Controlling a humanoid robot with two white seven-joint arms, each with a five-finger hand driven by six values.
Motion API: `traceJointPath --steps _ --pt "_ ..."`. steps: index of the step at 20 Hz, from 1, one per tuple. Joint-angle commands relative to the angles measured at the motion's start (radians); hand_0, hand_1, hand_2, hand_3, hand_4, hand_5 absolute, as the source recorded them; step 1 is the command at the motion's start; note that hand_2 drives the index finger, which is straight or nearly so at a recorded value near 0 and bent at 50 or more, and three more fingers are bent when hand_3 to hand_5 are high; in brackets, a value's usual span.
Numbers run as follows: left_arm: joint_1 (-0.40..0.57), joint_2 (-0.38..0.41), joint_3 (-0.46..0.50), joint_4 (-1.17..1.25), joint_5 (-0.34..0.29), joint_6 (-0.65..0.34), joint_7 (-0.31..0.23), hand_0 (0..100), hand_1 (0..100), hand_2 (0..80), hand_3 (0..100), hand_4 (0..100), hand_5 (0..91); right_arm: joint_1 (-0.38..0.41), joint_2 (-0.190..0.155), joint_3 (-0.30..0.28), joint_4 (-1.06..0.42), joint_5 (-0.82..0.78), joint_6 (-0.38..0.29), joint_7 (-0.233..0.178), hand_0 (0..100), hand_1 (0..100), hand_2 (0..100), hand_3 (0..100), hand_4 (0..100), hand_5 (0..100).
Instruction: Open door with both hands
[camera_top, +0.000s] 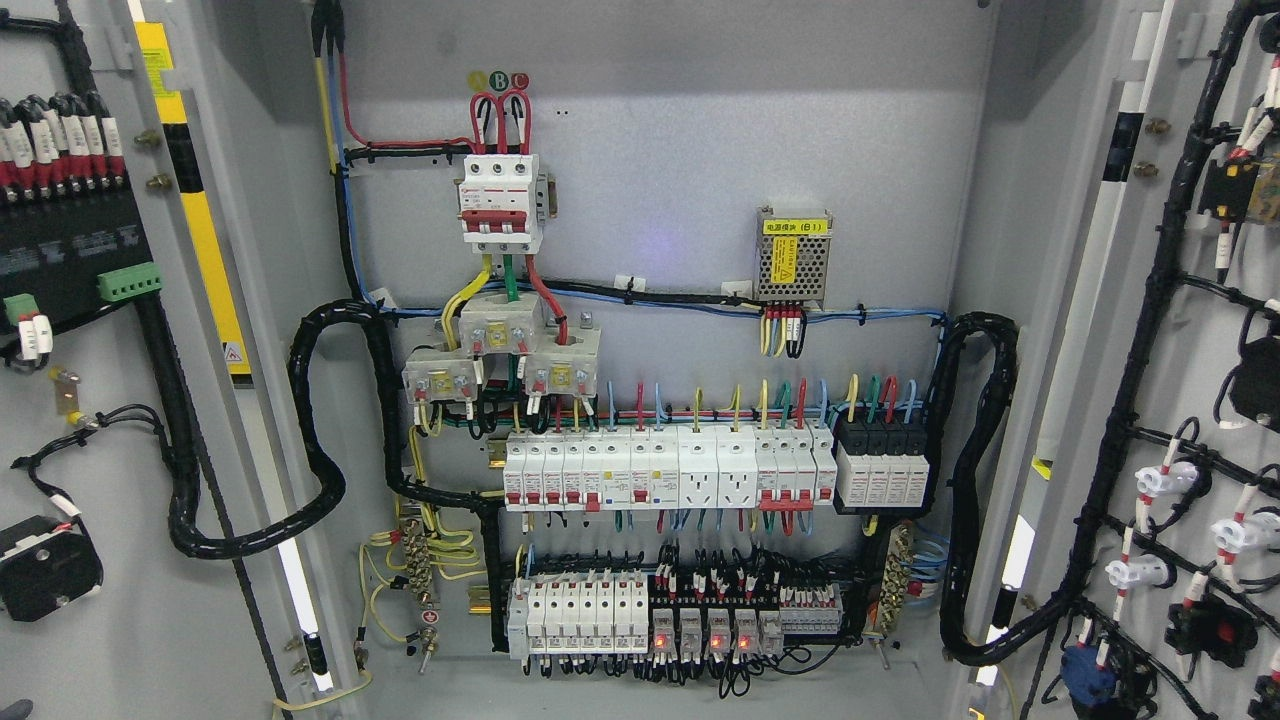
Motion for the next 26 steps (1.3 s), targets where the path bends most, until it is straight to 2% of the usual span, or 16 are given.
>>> traceJointPath --steps 1,3,7,9,16,19,26 --pt "-0.035 0.056 0.001 0.081 0.003 0.002 -0.001 12 56 0.0 0 0 0.0 -0.001 -0.008 0.005 -0.008 -0.002 -0.001 0.000 0 50 4 0 0 0" --pt "-0.052 0.068 -0.004 0.090 0.004 0.007 -0.001 12 56 0.0 0 0 0.0 0.001 -0.031 0.011 -0.013 -0.002 -0.002 0.000 0 50 4 0 0 0" --pt "-0.085 0.068 -0.004 0.116 0.004 0.036 0.000 12 56 0.0 0 0 0.0 -0.007 -0.039 0.028 -0.013 0.001 -0.002 0.001 0 50 4 0 0 0" --pt "-0.089 0.068 -0.004 0.112 0.003 0.037 0.000 12 56 0.0 0 0 0.0 -0.005 -0.054 0.048 -0.013 0.001 -0.004 0.001 0 50 4 0 0 0" --pt "-0.101 0.064 -0.005 0.104 0.001 0.043 0.000 12 56 0.0 0 0 0.0 -0.010 -0.055 0.093 -0.016 0.010 -0.011 0.007 0 50 4 0 0 0" --pt "-0.098 0.052 -0.008 0.064 -0.002 0.048 0.000 12 56 0.0 0 0 0.0 -0.010 -0.057 0.140 -0.016 0.013 -0.013 0.010 0 50 4 0 0 0" --pt "-0.079 0.024 -0.073 -0.078 -0.008 0.047 0.002 12 56 0.0 0 0 0.0 -0.022 -0.057 0.192 -0.013 0.036 -0.007 0.012 0 50 4 0 0 0"
